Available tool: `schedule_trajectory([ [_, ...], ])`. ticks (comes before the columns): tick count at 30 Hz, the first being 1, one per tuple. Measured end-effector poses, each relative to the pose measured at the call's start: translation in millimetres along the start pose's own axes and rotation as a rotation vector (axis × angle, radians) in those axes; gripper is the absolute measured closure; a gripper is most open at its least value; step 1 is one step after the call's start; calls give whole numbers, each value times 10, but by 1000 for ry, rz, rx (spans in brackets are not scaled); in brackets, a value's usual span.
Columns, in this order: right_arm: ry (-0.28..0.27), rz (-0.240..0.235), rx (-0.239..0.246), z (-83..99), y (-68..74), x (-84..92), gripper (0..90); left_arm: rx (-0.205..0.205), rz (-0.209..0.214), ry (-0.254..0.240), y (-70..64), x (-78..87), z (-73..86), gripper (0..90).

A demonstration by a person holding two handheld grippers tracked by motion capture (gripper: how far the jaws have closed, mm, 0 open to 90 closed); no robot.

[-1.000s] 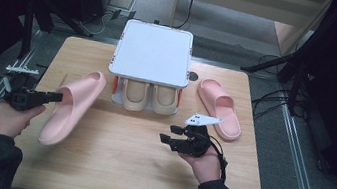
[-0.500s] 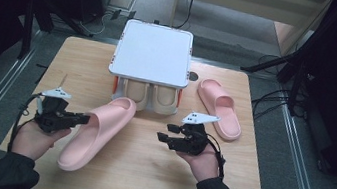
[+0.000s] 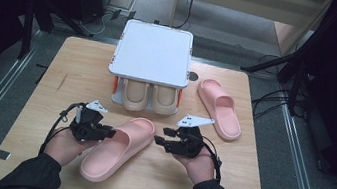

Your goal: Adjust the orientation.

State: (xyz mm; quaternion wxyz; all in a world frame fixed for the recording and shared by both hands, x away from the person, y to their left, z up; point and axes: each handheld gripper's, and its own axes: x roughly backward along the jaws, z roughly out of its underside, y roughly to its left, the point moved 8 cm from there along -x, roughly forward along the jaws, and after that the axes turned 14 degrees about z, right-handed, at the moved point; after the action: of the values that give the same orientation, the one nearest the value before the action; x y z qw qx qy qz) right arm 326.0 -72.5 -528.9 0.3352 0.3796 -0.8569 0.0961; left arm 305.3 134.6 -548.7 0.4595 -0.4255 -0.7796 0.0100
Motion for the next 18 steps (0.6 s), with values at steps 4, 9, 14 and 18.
schedule_trajectory([
  [4,10,-3,8,35,31,-30,520,-31,53,-34,-43,56,-34,677],
  [9,18,-4,6,76,74,-67,524,-45,62,-66,10,233,-20,672],
  [14,21,4,2,100,134,-126,633,8,70,-63,165,234,17,745],
  [18,89,-17,-54,175,231,-197,787,22,65,-28,230,122,52,794],
])
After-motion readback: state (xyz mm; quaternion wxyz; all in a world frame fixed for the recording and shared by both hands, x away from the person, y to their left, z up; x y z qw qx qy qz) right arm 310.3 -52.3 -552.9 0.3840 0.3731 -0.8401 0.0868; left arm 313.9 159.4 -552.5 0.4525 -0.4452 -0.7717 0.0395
